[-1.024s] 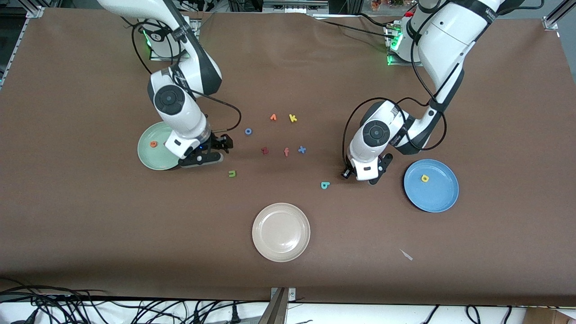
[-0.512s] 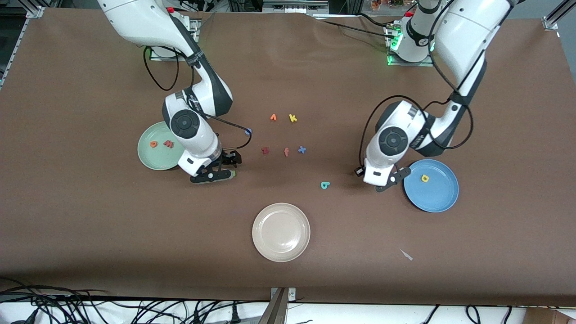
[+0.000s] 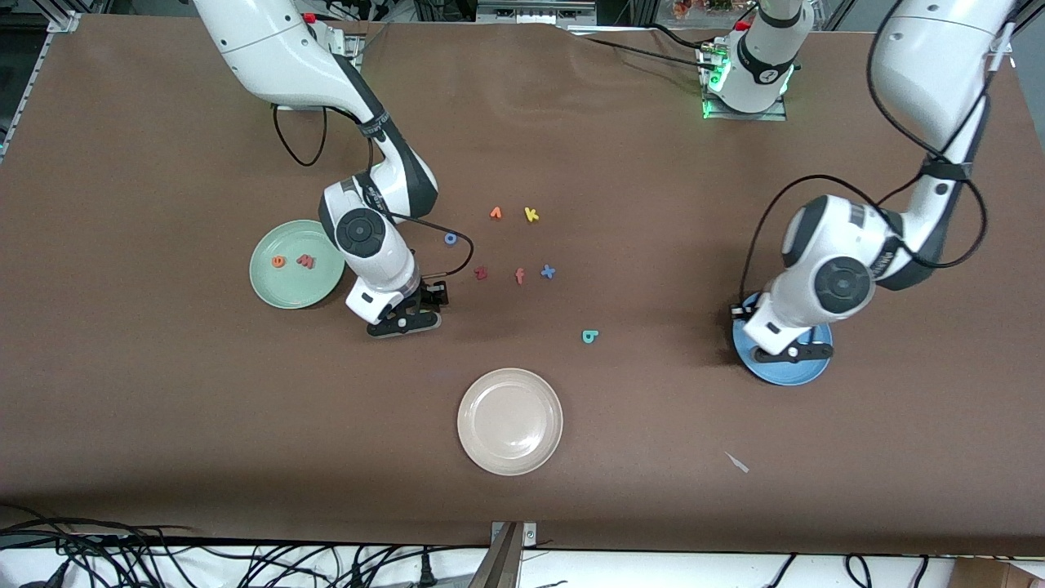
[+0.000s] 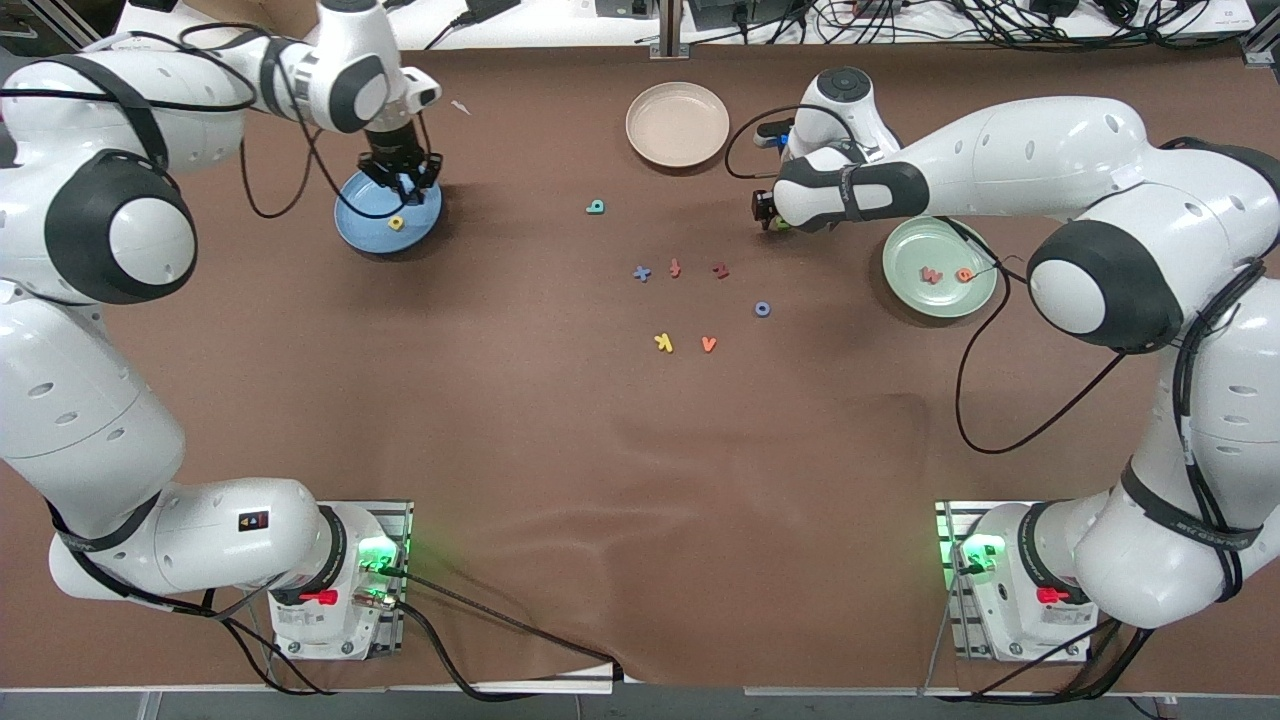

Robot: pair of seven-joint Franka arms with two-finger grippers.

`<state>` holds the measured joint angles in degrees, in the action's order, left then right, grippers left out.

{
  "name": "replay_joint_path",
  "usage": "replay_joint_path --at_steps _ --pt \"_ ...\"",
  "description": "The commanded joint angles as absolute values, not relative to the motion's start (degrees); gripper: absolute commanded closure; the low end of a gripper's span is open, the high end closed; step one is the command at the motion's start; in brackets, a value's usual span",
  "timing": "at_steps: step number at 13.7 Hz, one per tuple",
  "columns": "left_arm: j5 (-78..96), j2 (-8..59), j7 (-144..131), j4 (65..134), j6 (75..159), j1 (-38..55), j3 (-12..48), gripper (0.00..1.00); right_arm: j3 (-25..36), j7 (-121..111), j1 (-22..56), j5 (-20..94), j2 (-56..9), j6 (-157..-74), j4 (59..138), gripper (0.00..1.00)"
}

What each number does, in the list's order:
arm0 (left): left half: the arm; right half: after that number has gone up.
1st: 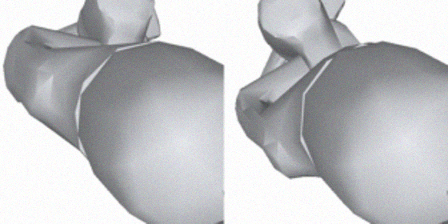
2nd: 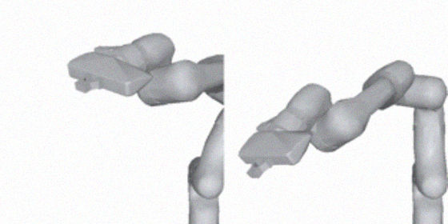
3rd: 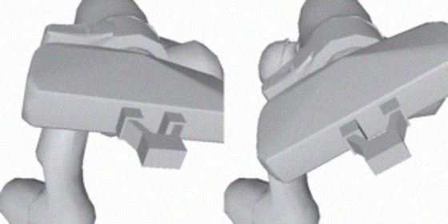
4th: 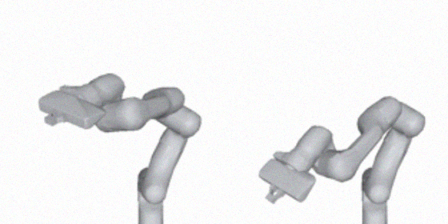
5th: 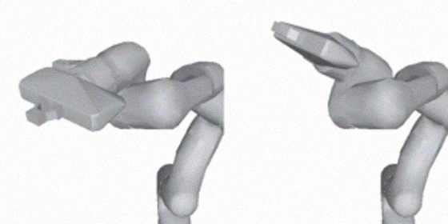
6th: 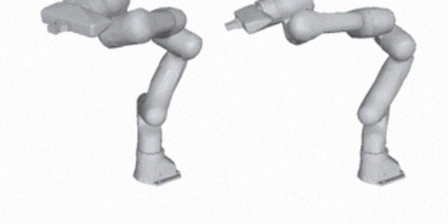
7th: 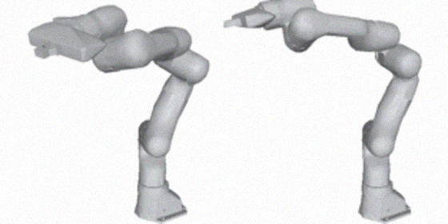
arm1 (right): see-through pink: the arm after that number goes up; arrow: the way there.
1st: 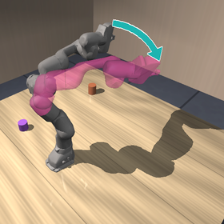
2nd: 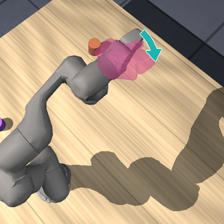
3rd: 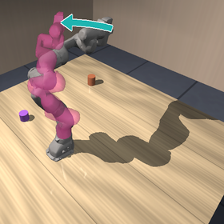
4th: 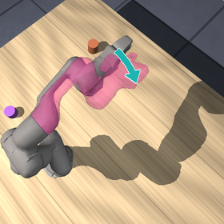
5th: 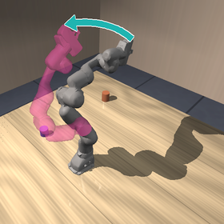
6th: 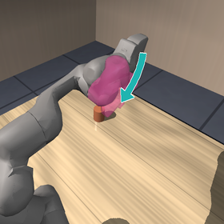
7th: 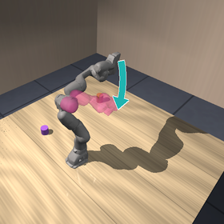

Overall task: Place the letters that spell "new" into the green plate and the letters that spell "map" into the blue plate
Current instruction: 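Drop the blue letter on the blue plate while the right gripper grasps green, then drop the green letter on the green plate while the left gripper reaches teal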

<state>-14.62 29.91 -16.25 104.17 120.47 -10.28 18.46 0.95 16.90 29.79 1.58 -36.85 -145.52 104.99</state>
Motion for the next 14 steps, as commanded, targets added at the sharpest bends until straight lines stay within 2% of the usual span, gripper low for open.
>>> replay_joint_path --at_steps 1,2,3,4,5,8,9,11,14 --pt "-16.35 30.23 -4.26 104.68 120.84 -14.58 18.81 0.89 1.14 16.96 30.15 0.27 -38.32 -146.07 103.36 0.28" --pt "-17.13 31.19 -0.74 104.68 121.20 -15.20 18.72 0.77 1.14 16.96 30.15 -0.35 -38.49 -146.16 103.36 0.29" --pt "-19.40 31.90 0.60 104.68 121.46 -15.47 18.72 0.58 1.14 17.14 30.15 -0.44 -38.84 -146.68 103.27 0.35" --pt "-20.90 32.17 0.96 104.68 121.46 -15.47 18.81 0.07 1.14 17.14 30.15 -0.35 -39.11 -147.47 103.27 0.38" --pt "-20.92 31.99 0.97 104.24 121.29 -15.29 18.90 0.00 1.14 17.40 30.06 -0.26 -39.20 -147.57 103.27 0.52" --pt "-18.82 31.38 -0.09 102.39 120.15 -14.50 20.99 0.00 1.14 17.14 29.88 -0.09 -39.02 -147.57 103.27 0.96" --pt "-16.81 31.29 -0.26 102.22 120.15 -14.59 22.40 0.00 1.14 17.31 29.88 -0.09 -38.85 -147.57 103.36 1.00" --pt "-15.21 31.29 -2.45 102.13 120.15 -14.50 25.30 0.00 1.32 17.22 29.79 0.00 -37.28 -145.65 103.71 1.00" --pt "-15.21 31.38 -4.39 102.13 120.50 -13.98 29.60 0.00 4.03 24.22 29.53 2.89 -31.31 -131.10 103.97 0.99"
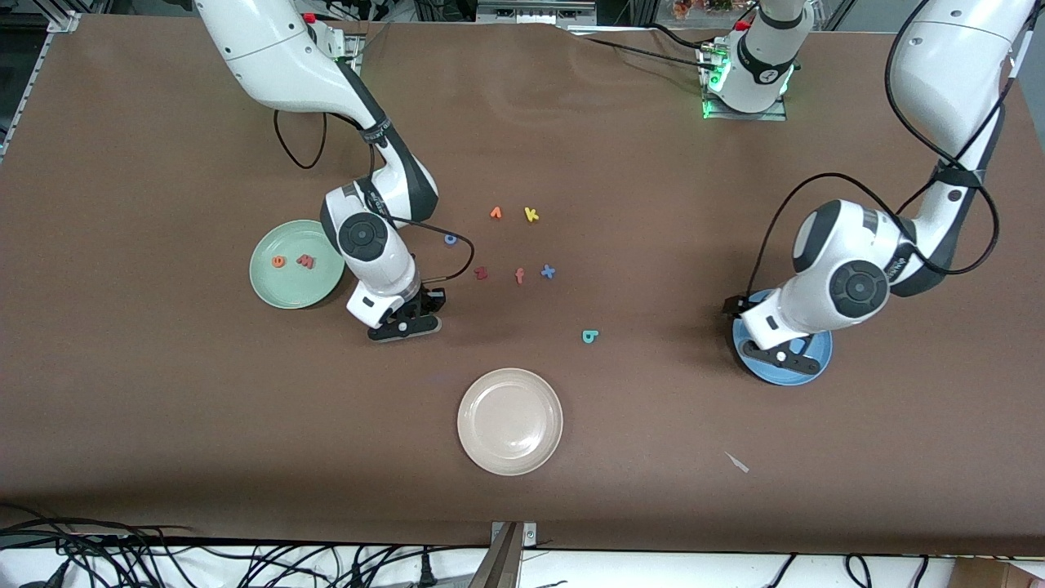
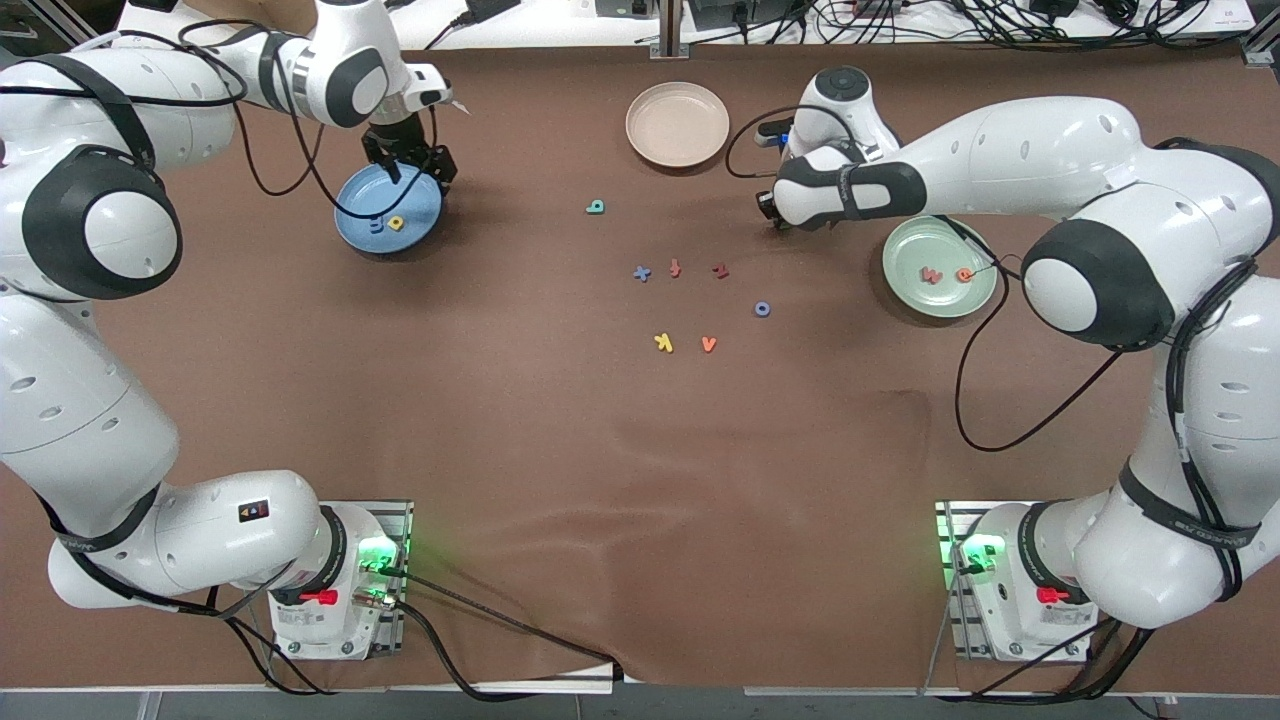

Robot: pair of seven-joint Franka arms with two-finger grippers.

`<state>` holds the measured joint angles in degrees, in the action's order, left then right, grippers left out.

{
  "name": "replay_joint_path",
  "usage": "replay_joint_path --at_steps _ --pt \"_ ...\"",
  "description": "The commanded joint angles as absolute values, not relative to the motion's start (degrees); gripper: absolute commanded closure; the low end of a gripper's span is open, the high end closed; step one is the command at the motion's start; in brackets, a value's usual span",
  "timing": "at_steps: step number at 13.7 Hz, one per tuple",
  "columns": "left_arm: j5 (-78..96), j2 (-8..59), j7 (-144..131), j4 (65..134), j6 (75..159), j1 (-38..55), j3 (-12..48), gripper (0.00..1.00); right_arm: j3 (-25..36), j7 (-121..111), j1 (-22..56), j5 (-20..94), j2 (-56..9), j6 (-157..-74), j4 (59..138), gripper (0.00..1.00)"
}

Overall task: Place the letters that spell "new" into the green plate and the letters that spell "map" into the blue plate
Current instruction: 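Drop the green letter on the green plate while the left gripper reaches teal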

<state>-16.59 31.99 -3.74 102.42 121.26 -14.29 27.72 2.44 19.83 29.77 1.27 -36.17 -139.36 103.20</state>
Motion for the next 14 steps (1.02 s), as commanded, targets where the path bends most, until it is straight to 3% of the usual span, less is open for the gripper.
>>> replay_joint_path --at_steps 1,4,8,9,10,11,14 --pt "-15.12 31.46 -4.48 102.13 120.76 -13.80 31.10 0.00 5.61 24.34 29.53 2.90 -29.90 -126.69 104.32 1.00" --pt "-15.21 32.42 -13.68 100.39 121.11 -8.72 31.55 0.00 10.52 24.70 29.62 2.02 -23.76 -123.82 111.49 1.00" --pt "-15.73 38.30 -25.64 94.32 121.20 -1.43 31.46 0.00 17.04 17.68 29.53 2.02 -19.78 -139.51 127.05 1.00" --pt "-15.82 39.97 -28.36 92.22 121.20 0.77 31.20 0.00 17.05 17.67 29.53 2.02 -19.78 -141.66 128.31 0.89" --pt "-15.73 41.56 -30.82 90.20 121.20 1.92 31.11 0.00 17.05 17.67 29.62 2.02 -19.86 -141.24 128.15 0.35" --pt "-15.91 42.79 -32.76 88.52 121.20 2.98 31.11 0.00 17.14 17.58 29.53 2.02 -19.69 -141.07 127.97 0.01" --pt "-15.91 45.96 -38.39 84.56 123.04 6.93 28.75 0.00 17.05 17.49 29.62 2.11 -18.82 -136.97 124.47 0.00"
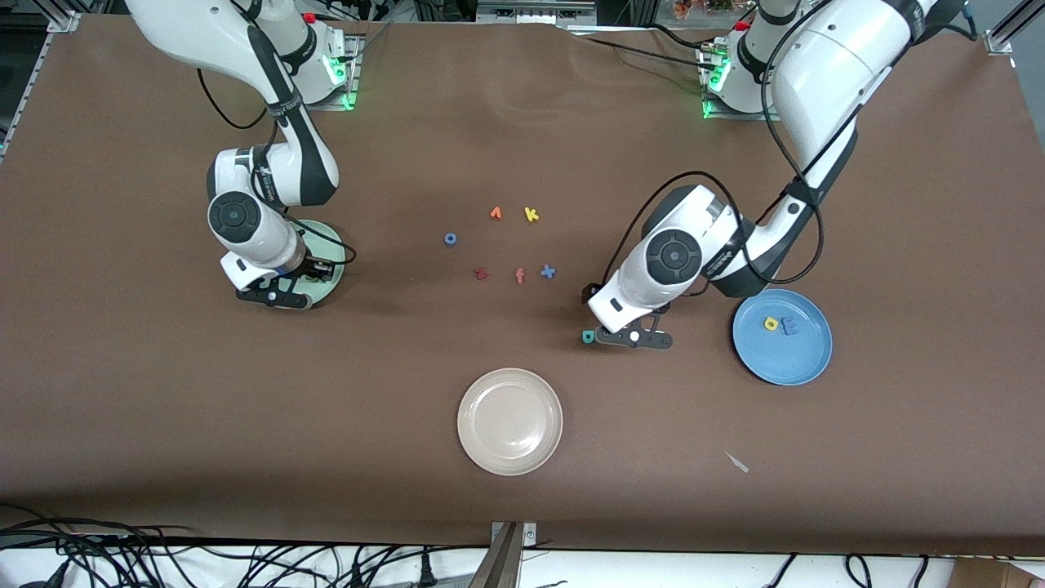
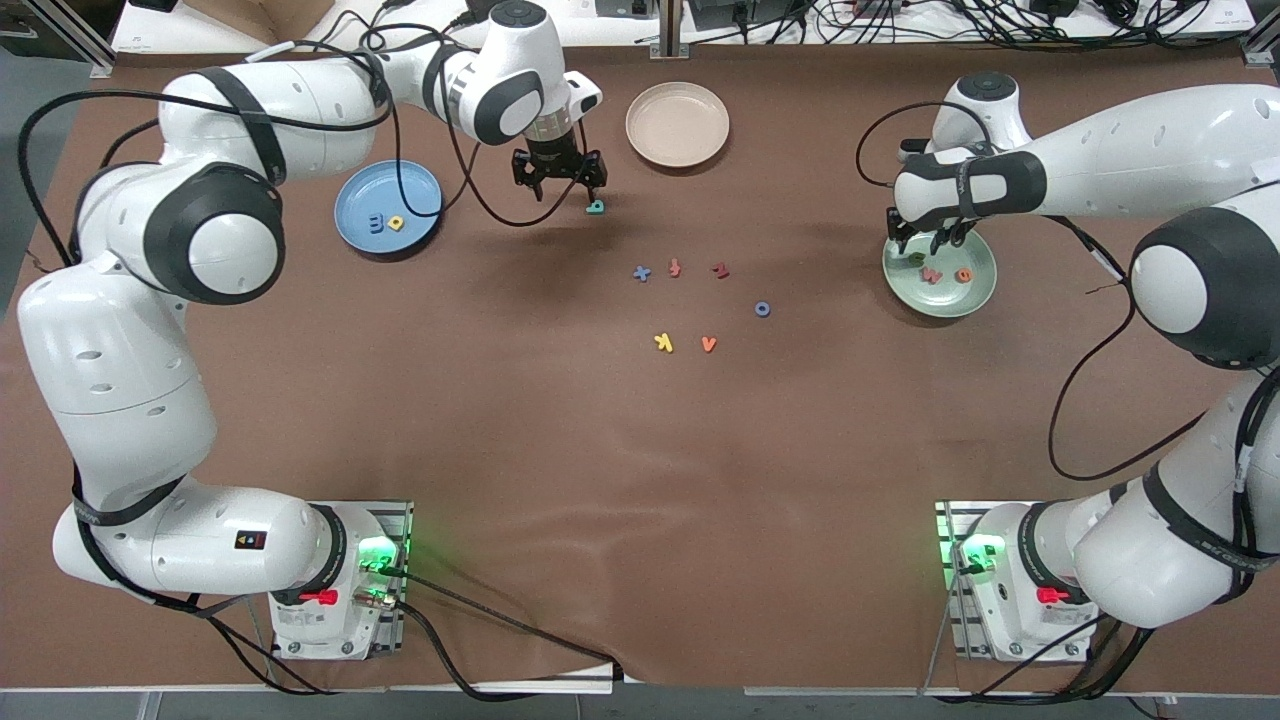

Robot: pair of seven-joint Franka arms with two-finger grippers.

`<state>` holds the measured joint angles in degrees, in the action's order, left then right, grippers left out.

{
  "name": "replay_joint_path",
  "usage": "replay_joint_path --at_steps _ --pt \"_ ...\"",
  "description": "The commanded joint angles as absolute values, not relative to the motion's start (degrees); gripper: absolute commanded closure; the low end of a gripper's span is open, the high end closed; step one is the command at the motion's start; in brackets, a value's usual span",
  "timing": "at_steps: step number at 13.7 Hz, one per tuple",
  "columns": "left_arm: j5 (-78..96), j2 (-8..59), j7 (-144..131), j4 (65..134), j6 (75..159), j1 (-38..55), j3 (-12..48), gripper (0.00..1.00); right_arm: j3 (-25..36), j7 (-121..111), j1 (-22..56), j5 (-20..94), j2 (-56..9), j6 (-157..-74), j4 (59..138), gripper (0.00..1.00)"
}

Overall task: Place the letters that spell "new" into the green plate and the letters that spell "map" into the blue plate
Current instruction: 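Drop the green letter on the green plate while the left gripper reaches teal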

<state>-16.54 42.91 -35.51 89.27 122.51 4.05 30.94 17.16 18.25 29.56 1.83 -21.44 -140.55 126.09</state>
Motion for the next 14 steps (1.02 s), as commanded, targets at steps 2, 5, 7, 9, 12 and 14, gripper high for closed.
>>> replay_joint_path --at_steps 2,5,7,9,12,14 --pt "-15.73 47.45 -42.17 82.63 124.01 11.31 24.46 0.00 18.10 17.14 29.53 2.11 -18.55 -126.62 118.33 0.00" --pt "-15.65 49.39 -44.29 80.51 124.01 14.33 21.88 0.00 19.50 13.98 29.53 2.20 -17.41 -119.54 112.68 0.00" --pt "-15.82 50.97 -44.30 79.38 124.10 15.02 21.71 0.01 20.30 13.36 29.53 2.46 -12.51 -116.13 111.89 0.00" --pt "-15.73 52.38 -44.82 77.44 124.10 16.87 19.96 0.04 20.48 13.02 29.53 2.81 -12.13 -113.30 105.16 0.00" --pt "-15.73 53.78 -45.09 75.86 124.10 17.23 19.25 0.08 21.44 11.60 29.53 2.99 -11.25 -101.83 94.52 0.00" --pt "-15.73 54.05 -45.35 75.59 124.01 17.49 19.25 0.15 21.53 9.33 29.53 3.68 -11.34 -92.94 87.23 0.00"
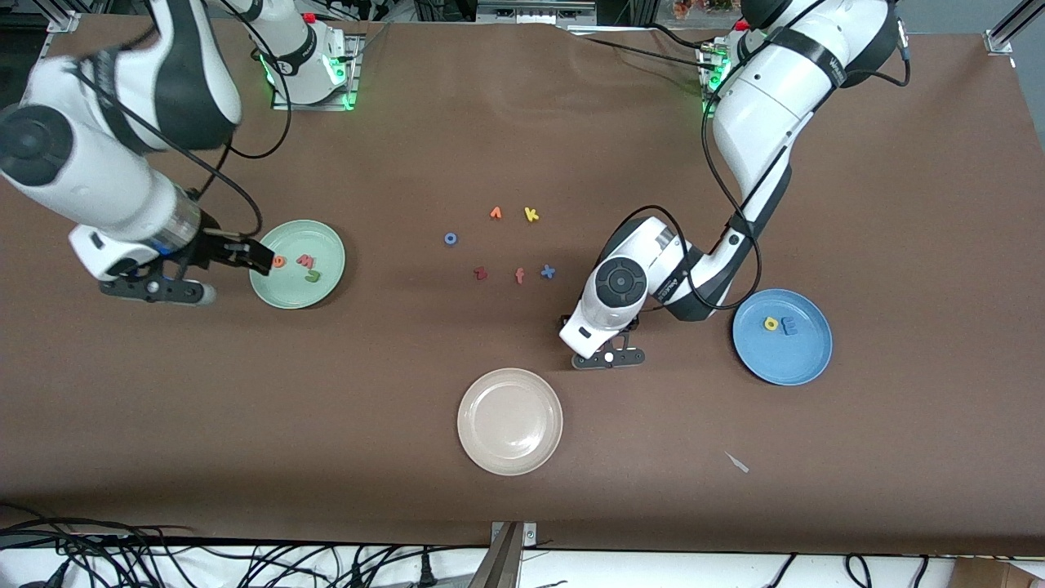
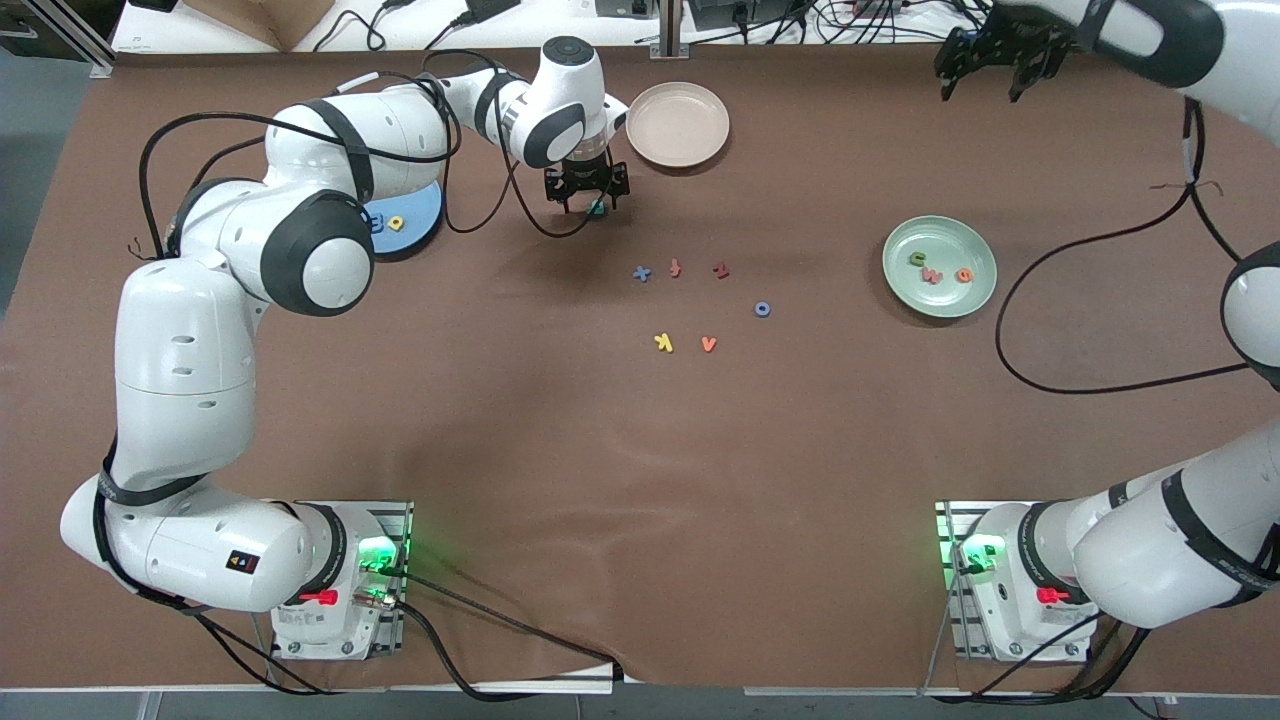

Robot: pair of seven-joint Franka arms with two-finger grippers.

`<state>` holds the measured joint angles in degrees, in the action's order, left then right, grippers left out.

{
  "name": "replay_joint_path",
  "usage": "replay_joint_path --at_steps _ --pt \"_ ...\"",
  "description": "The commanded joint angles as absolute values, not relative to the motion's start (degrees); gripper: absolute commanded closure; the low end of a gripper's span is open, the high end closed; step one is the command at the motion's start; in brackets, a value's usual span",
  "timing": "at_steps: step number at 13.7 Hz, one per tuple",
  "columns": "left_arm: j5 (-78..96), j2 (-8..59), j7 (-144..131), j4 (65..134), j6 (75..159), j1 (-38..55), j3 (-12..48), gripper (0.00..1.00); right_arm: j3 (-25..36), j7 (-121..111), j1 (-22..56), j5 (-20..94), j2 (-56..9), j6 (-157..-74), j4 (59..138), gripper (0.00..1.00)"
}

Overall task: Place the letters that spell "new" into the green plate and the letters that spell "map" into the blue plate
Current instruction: 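Drop the green letter on the green plate while the left gripper reaches teal, then grasp the teal letter with the left gripper while the right gripper retracts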

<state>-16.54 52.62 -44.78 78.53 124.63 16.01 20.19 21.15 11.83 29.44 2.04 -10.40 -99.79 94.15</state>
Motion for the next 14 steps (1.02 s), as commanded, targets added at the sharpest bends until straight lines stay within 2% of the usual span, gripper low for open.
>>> replay_joint_path --at_steps 1,3,5,8,11,13,14 --pt "-15.73 54.05 -45.79 75.59 124.01 17.58 19.07 0.17 21.27 9.23 29.53 3.78 -10.99 -92.12 85.62 0.00" --pt "-15.73 54.05 -46.05 75.50 124.10 17.67 18.90 0.25 19.61 8.88 25.69 3.69 -10.46 -92.90 85.43 0.00" --pt "-15.73 54.14 -46.49 75.59 124.10 17.67 18.90 0.32 10.77 3.38 15.96 2.56 -9.15 -92.03 85.52 0.00" --pt "-15.82 54.49 -46.49 75.59 124.10 17.67 18.90 0.41 6.33 0.25 7.24 2.10 -5.99 -88.94 87.96 0.00" --pt "-15.82 54.67 -46.58 75.50 124.10 18.28 18.63 0.52 4.41 0.44 2.14 1.75 -3.18 -93.94 91.91 0.00" --pt "-15.82 54.75 -46.58 75.59 124.10 18.46 18.54 0.58 3.17 0.35 0.97 1.76 1.04 -104.46 99.02 0.00" --pt "-15.82 54.76 -46.58 75.59 124.10 18.46 18.54 0.61 2.03 -0.17 0.18 1.58 1.32 -104.50 98.97 0.00"
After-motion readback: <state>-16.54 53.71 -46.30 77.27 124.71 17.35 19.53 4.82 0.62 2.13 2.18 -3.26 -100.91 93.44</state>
